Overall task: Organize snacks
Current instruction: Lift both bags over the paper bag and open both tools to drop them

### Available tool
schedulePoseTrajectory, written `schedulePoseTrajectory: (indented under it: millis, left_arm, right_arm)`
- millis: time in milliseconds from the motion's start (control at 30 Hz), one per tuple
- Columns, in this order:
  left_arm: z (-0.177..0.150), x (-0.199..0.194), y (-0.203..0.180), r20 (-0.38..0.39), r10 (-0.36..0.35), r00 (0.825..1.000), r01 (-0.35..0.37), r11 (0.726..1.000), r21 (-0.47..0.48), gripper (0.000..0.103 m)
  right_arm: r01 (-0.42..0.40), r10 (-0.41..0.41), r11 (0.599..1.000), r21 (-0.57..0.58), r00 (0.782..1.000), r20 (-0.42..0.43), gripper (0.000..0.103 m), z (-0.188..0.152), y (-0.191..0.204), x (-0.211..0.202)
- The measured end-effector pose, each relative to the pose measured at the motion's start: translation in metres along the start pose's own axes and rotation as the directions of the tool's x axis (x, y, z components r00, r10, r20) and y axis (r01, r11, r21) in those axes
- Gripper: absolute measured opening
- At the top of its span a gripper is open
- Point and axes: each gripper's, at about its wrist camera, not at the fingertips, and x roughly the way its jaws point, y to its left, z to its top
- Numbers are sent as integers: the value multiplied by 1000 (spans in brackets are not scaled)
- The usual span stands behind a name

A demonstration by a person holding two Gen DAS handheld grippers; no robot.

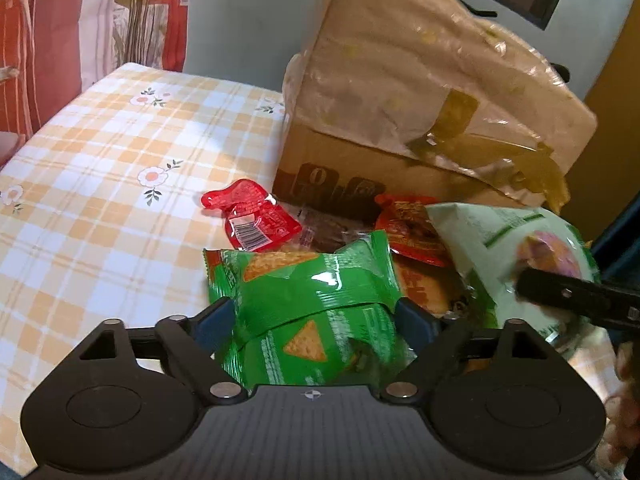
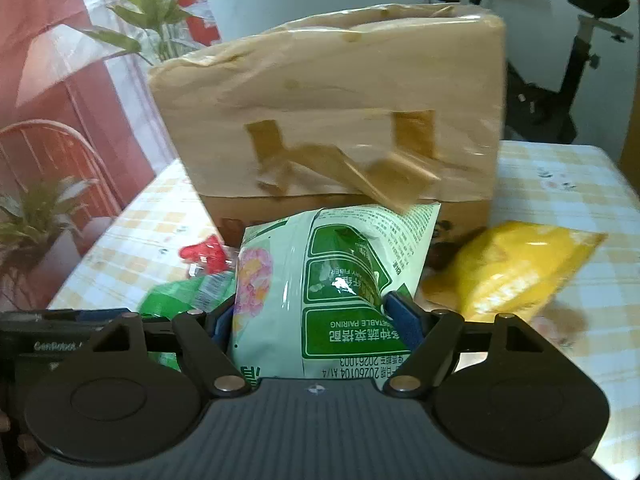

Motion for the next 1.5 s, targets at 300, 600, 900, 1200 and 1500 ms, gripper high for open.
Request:
schedulePoseTrajectory:
  millis: [300, 600, 900, 1200, 1500]
  left_arm:
    - [1, 12, 0, -32, 19, 999, -18, 1000, 21, 96]
    - [1, -15, 3, 36, -3, 999, 4, 1000, -20, 83]
    - [15, -55, -15, 163, -32, 986, 26, 999, 36, 83]
    - [24, -78, -29, 246, -55, 968, 37, 996, 79, 83]
    - [34, -100, -38, 318, -68, 946, 39, 995, 94, 83]
  right_arm:
    - [-16, 16, 999, 33, 1000, -9, 78, -8, -8, 4]
    - [-42, 41, 999, 22, 999, 3, 78, -7, -9, -1]
    - [-53, 52, 998, 16, 998, 32, 78, -7, -9, -12]
    - [-54, 52, 998, 12, 995, 90, 78, -7, -14, -37]
    - [-33, 30, 999, 14, 982, 188, 78, -1, -21, -73]
